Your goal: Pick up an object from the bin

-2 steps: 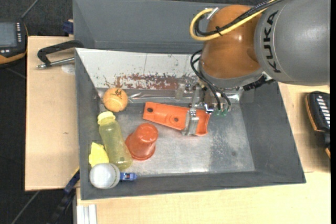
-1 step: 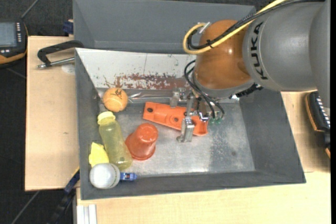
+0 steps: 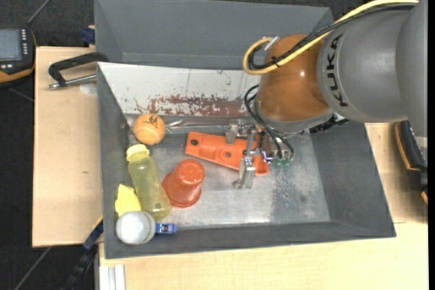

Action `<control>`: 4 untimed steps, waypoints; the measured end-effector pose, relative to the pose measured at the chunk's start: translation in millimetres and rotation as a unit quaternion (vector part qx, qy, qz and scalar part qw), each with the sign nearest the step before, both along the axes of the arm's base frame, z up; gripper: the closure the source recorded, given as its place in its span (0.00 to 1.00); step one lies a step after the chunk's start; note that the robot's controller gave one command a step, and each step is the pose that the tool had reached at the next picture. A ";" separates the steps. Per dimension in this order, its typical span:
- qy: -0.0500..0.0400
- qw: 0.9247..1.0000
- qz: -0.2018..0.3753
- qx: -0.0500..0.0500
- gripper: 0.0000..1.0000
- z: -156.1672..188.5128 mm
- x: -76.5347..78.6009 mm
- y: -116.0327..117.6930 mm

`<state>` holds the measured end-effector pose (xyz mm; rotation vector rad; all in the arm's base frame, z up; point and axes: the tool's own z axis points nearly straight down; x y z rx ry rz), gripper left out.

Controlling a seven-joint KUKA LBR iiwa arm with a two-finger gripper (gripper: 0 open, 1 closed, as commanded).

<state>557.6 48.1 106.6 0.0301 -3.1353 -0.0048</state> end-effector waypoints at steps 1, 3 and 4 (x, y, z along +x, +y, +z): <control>-0.006 1.000 -0.006 0.000 0.00 -13.0 10.8 -13.1; -0.010 1.000 -0.008 0.001 1.00 -34.8 41.6 -32.7; -0.010 1.000 -0.008 0.001 1.00 -34.8 41.6 -32.8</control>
Offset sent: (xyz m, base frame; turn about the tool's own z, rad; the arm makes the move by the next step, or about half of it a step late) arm 0.0224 -0.0139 -0.0366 -0.0129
